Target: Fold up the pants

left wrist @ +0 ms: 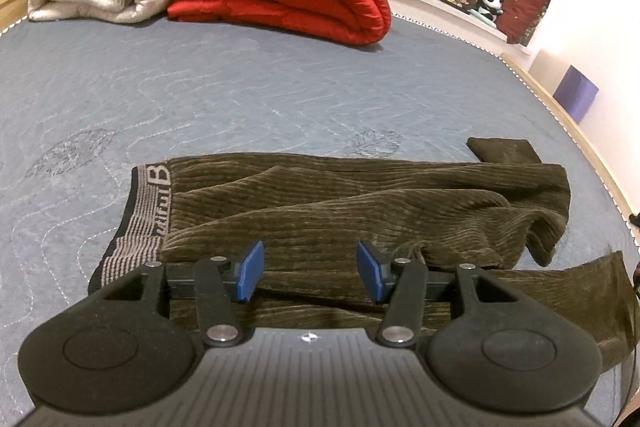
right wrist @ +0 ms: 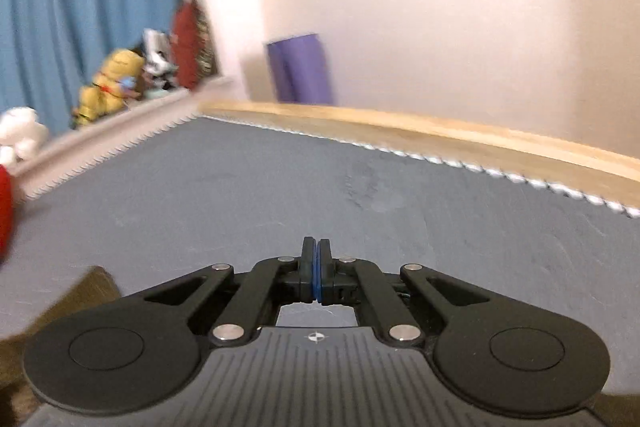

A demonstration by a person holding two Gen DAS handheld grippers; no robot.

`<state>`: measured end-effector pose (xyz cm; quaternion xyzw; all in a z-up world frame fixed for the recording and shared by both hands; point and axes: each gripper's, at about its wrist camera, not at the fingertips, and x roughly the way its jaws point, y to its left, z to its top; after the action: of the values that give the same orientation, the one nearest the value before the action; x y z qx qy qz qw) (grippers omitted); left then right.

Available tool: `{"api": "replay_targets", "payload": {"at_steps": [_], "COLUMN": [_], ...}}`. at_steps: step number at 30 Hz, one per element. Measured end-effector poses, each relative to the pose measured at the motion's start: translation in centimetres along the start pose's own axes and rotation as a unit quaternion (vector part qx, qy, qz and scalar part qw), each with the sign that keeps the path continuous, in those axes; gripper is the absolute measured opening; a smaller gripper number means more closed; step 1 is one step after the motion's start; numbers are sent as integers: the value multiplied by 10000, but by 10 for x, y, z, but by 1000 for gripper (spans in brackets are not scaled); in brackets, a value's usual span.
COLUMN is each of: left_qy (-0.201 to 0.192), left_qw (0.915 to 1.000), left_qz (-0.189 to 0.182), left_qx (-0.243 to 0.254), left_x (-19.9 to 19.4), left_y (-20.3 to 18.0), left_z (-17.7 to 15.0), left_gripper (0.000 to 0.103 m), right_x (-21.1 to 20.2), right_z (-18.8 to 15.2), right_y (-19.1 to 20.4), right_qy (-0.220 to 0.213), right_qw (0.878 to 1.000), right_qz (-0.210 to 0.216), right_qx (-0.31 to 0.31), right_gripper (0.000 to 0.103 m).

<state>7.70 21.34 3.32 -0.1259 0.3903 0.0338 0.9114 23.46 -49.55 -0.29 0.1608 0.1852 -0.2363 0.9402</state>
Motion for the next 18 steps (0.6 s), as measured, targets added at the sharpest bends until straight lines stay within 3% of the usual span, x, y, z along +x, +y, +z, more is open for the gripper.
{"api": "replay_targets", "payload": {"at_steps": [4,6,10,14,18], "left_qy": [75,101,106,57,-114], "left_qw": [9999,9996,9990,9984,9972], "left_qz": [80,150,226,287,326], "left_qx": [-114,-212,-372,-482,-663], "left_x": [-2,-4,-10,-19,-33], "left_y": [11,17,23,24,27], "left_z": [-2,-3,-7,-11,-14], "left_gripper": [57,57,57,56,36], "right_x": [6,-2,-25,-54,-93], "right_z": [-8,-11,1,15,35], "right_y": [6,17,34,32,36], "right_qy": [673,689,613,567,495], "right_qw": [9969,9949,9907,9897,9868], "right_qz": [361,521,879,1101,1417], "right_qx": [-194,-515,-833,-722,-610], "right_gripper": [4,9,33,34,35]}}
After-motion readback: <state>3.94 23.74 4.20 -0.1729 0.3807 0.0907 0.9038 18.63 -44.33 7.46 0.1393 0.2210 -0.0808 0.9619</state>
